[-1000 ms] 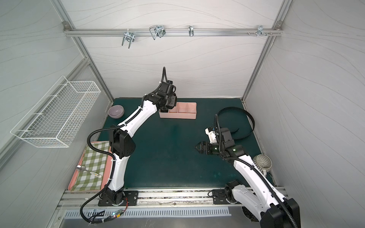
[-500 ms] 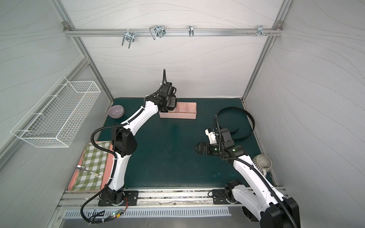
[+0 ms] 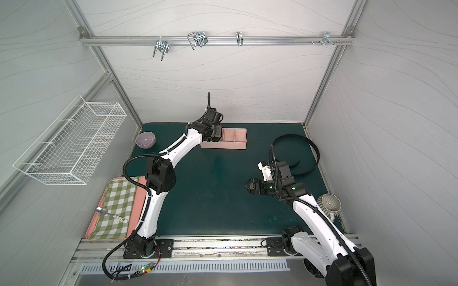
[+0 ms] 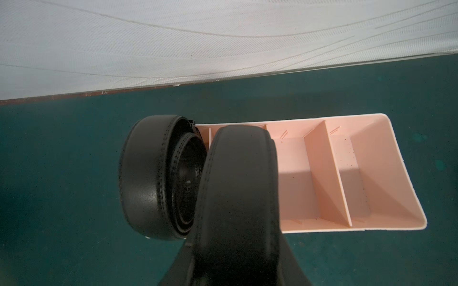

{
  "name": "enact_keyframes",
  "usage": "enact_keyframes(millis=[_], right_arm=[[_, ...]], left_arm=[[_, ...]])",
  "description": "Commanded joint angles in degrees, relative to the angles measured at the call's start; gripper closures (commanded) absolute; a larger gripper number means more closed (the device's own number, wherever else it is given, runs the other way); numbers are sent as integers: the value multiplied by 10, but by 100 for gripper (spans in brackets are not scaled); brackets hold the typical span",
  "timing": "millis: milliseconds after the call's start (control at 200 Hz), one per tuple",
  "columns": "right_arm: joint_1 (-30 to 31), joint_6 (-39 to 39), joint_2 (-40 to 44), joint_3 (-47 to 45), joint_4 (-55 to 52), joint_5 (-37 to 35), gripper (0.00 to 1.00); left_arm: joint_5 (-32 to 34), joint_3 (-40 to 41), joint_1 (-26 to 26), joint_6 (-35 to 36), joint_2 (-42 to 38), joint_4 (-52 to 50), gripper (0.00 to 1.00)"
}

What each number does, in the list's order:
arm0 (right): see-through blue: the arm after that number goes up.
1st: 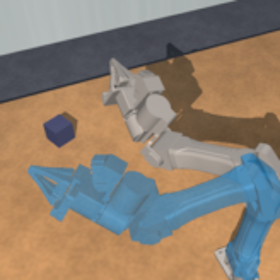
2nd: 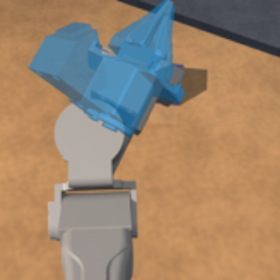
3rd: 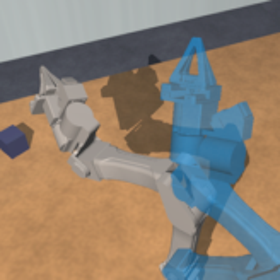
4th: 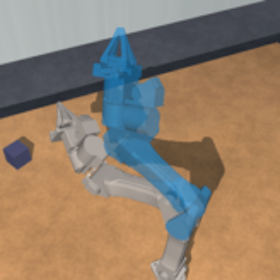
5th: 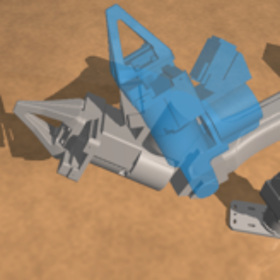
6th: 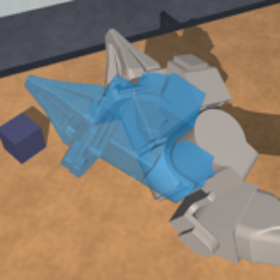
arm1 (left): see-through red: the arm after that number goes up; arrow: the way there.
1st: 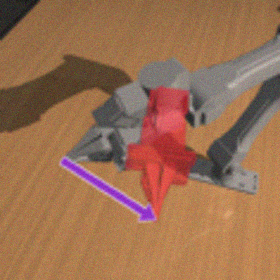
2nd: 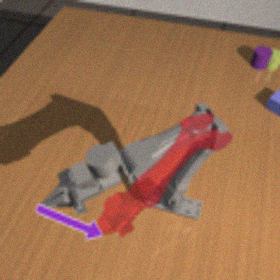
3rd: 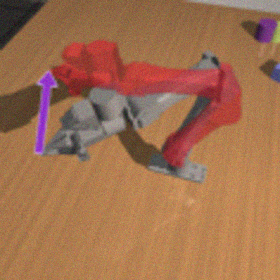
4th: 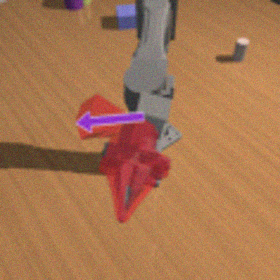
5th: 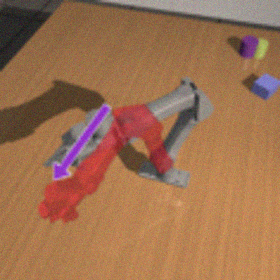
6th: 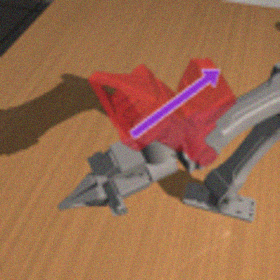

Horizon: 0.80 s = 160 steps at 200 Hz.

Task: Place the belts into the storage roll
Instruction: Place the belt in the container.

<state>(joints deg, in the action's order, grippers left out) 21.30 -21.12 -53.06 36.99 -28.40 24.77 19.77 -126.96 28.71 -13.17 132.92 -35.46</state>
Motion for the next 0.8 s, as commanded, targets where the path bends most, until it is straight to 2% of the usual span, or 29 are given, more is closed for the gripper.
enact_keyframes(millis=[0, 485, 795], right_arm=[[-4, 9, 2, -4, 5, 11, 1], [-7, 10, 1, -4, 5, 12, 1], [-8, 11, 1, -5, 8, 14, 1]], left_arm=[[13, -34, -6, -18, 21, 55, 100], [19, -63, -12, -43, 85, 99, 100], [25, 29, -5, -56, 63, 142, 100]])
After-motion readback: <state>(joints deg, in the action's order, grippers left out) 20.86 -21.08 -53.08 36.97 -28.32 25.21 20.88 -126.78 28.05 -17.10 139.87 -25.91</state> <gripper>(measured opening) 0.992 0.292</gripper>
